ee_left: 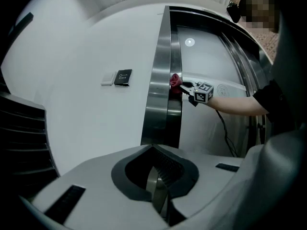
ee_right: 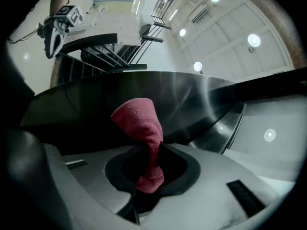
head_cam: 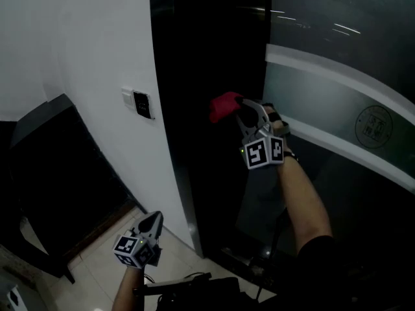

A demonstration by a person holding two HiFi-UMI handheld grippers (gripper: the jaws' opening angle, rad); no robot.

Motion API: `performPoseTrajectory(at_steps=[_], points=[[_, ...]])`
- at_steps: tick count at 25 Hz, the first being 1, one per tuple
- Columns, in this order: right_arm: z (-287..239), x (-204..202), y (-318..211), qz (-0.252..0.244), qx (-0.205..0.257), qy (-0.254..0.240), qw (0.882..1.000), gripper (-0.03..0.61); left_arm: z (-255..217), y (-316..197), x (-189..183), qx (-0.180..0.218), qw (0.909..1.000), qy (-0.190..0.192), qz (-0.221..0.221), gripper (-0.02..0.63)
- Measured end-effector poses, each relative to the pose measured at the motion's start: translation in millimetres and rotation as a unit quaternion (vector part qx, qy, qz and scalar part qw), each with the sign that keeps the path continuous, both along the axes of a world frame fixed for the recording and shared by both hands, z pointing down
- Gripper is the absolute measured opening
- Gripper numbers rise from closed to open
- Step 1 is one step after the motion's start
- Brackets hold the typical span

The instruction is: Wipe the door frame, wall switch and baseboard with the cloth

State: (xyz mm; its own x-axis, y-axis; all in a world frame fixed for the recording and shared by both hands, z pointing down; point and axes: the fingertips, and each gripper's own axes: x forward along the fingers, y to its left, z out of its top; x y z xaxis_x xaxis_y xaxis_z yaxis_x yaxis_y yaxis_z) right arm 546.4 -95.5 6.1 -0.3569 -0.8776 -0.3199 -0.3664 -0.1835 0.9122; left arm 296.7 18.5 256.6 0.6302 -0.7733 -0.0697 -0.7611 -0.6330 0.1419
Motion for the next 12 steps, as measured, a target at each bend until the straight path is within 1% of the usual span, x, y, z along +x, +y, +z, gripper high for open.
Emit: performPoseTrajectory(at_steps=[2, 4, 8, 12], points=[[-10.9, -2.6, -11.3, 0.012, -0.004, 0.014, 1.0, 0.064, 1.2, 2.1, 1.3, -0.002, 1.0, -0.001, 0.0, 0.003], [-6.6, -4.8, -22.2, 0.032, -0.007, 0.04, 0.999, 0.064, 3.4, 4.8, 0.0, -0.004, 1.0, -0.006, -0.001, 0.003], [16.7, -2.1, -34.3, 0.053, -0.01, 0.075, 0.996, 0.063, 8.5, 7.2, -1.5, -0.009, 0.9998, -0.013, -0.009, 0.003], [53.3, -0.9, -36.5, 0.061, -0.03, 0.116, 0.991, 0.064, 13.6, 6.7, 8.6, -0.016, 0.9998, -0.013, -0.005, 0.003]])
